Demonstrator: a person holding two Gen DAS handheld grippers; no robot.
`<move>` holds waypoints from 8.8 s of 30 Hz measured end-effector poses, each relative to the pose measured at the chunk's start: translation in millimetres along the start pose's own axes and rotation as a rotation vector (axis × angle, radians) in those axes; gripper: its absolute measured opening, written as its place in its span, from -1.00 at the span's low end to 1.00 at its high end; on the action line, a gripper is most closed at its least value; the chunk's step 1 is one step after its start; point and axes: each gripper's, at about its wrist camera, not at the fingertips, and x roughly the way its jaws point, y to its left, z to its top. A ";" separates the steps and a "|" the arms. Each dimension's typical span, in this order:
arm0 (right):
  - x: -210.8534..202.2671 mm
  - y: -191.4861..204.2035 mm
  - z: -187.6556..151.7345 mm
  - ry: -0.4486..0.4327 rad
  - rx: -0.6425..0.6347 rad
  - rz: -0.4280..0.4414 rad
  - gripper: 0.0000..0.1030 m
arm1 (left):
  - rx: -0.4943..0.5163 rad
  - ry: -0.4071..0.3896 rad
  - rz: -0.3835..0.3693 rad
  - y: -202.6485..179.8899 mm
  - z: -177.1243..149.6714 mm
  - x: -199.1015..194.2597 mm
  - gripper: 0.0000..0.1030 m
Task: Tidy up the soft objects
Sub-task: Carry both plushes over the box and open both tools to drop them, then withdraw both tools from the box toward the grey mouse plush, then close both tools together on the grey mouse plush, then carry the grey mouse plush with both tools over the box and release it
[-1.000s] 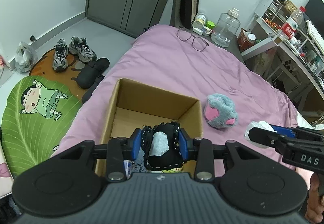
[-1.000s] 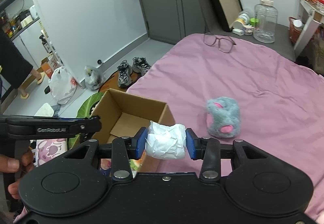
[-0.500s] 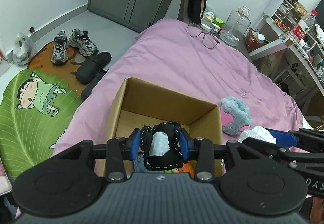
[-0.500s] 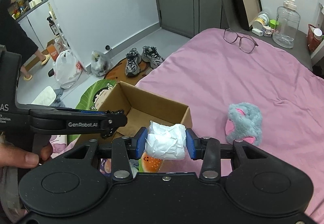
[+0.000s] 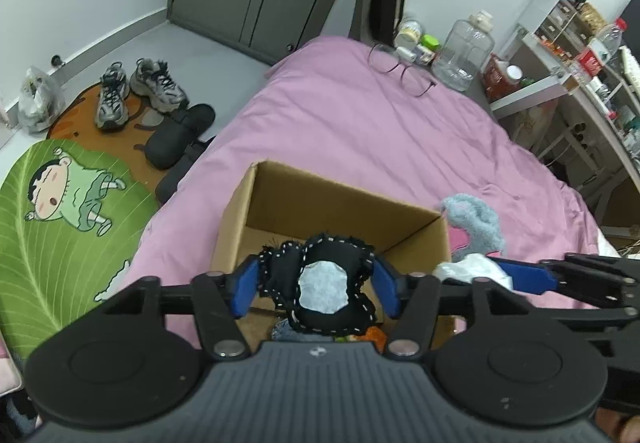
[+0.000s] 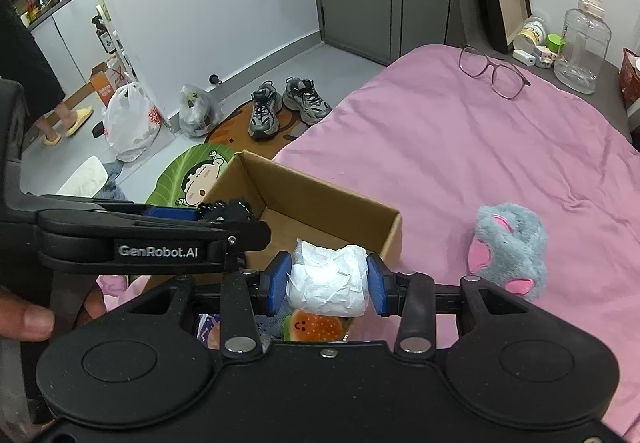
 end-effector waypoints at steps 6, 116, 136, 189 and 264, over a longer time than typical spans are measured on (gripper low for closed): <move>1.6 5.6 0.1 -0.004 -0.006 -0.010 -0.20 | -0.013 -0.006 -0.034 0.8 2.5 -9.5 0.67; 16.0 -246.7 -31.1 -0.053 0.539 0.076 -0.03 | 0.057 0.068 0.040 -175.2 26.7 111.1 -0.42; 84.5 -254.5 -12.4 0.058 0.584 0.201 -0.12 | 0.050 0.152 0.078 -180.9 26.1 156.0 -0.57; 14.8 -271.1 -46.0 -0.025 0.585 0.047 -0.77 | 0.059 0.192 -0.095 -211.9 11.9 143.1 -0.82; -14.8 -1.1 -27.5 -0.101 0.418 0.061 -0.77 | -0.001 -0.009 -0.124 -0.5 -15.8 -50.3 -0.82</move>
